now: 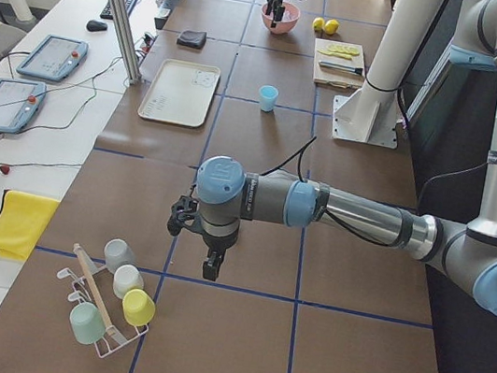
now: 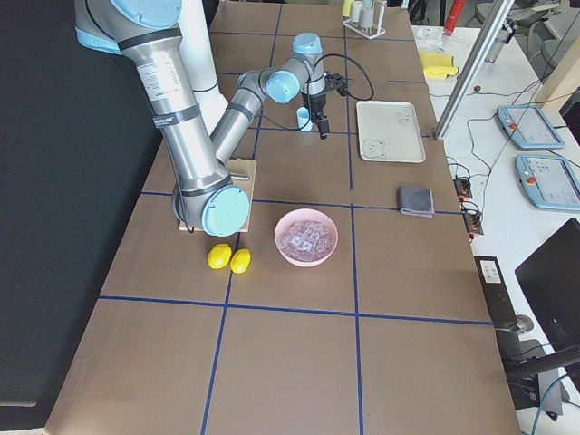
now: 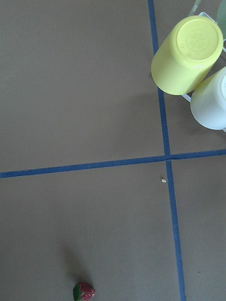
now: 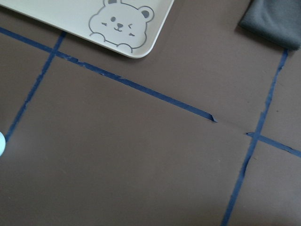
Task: Put ice and strawberries in cup
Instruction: 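Move the right gripper back over the ice bowl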
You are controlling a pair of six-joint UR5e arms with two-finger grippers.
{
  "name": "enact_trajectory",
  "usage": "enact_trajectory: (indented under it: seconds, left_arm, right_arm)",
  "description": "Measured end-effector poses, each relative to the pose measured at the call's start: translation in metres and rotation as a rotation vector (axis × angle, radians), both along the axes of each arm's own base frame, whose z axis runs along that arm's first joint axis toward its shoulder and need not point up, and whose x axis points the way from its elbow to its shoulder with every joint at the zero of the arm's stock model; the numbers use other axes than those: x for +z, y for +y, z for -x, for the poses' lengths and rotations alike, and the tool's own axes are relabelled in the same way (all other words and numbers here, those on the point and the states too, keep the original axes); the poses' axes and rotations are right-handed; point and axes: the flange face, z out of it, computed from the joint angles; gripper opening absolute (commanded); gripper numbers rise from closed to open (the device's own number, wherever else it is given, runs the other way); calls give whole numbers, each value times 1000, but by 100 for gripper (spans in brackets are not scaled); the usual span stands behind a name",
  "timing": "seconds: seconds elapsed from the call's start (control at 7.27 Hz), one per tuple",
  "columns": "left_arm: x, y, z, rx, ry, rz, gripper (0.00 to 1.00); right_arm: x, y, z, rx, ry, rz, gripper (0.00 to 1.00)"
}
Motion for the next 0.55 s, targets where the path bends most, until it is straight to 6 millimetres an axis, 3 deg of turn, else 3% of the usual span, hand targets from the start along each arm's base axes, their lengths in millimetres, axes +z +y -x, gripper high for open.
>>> enact_trajectory:
  seconds: [0.55]
  left_arm:
    - [0, 0, 0, 0, 0, -1, 100]
  right_arm:
    - [157, 18, -102, -23, -62, -22, 99]
